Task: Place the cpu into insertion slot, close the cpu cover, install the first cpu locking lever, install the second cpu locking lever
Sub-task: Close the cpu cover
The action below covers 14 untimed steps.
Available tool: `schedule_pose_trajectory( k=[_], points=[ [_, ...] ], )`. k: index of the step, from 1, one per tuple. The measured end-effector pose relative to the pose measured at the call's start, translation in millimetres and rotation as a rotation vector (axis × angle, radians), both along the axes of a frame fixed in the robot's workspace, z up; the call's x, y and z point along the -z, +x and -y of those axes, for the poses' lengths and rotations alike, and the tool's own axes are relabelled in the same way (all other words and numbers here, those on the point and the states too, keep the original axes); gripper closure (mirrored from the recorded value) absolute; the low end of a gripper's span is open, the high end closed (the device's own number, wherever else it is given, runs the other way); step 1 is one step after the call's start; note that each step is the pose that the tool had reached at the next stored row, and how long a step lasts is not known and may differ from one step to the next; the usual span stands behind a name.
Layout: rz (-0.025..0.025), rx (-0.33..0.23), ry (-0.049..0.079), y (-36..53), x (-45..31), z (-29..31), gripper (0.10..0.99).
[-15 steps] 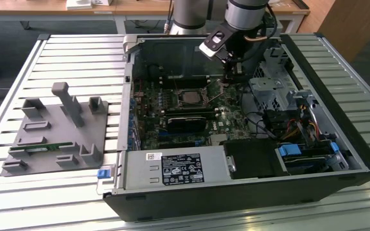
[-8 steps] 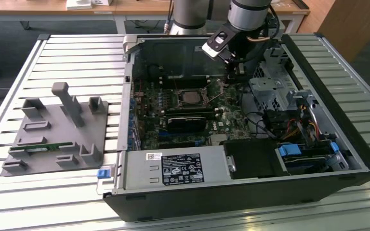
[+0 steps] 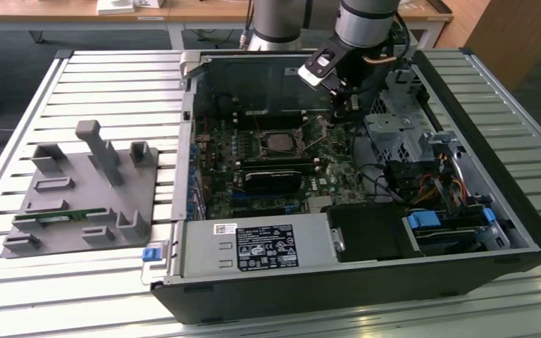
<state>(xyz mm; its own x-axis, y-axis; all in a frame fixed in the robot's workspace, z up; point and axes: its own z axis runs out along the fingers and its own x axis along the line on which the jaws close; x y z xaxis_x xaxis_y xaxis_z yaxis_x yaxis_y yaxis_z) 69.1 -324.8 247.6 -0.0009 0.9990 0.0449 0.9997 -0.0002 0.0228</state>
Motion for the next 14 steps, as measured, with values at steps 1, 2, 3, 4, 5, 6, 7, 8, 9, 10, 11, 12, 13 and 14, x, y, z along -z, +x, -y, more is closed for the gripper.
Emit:
schedule_pose_trajectory(
  k=[1,2,3,4,5,6,7,8,9,10,11,12,13,14],
  points=[
    [-0.0052,0.000,0.000,0.3,4.1,-0.1,0.980],
    [-0.0071,0.000,0.000,-0.6,4.3,-0.1,0.980],
    [-0.0071,0.000,0.000,-1.7,4.5,-0.1,0.980],
    [-0.0072,0.000,0.000,-3.3,4.6,-0.1,0.980],
    [-0.0072,0.000,0.000,-4.6,4.7,-0.1,0.980],
    [-0.0072,0.000,0.000,-5.8,4.8,-0.1,0.980],
    [-0.0073,0.000,0.000,-6.9,4.8,-0.1,0.980],
    [-0.0072,0.000,0.000,-7.6,4.8,0.0,0.980],
    [-0.0072,0.000,0.000,-7.7,4.8,0.0,0.980],
    [-0.0073,0.000,0.000,-7.9,4.9,-0.1,0.980],
    [-0.0073,0.000,0.000,-8.0,4.8,-0.1,0.980],
    [-0.0072,0.000,0.000,-8.2,4.9,-0.1,0.980],
    [-0.0072,0.000,0.000,-8.6,4.9,-0.1,0.980],
    [-0.0073,0.000,0.000,-8.9,4.9,-0.1,0.980]
  ],
)
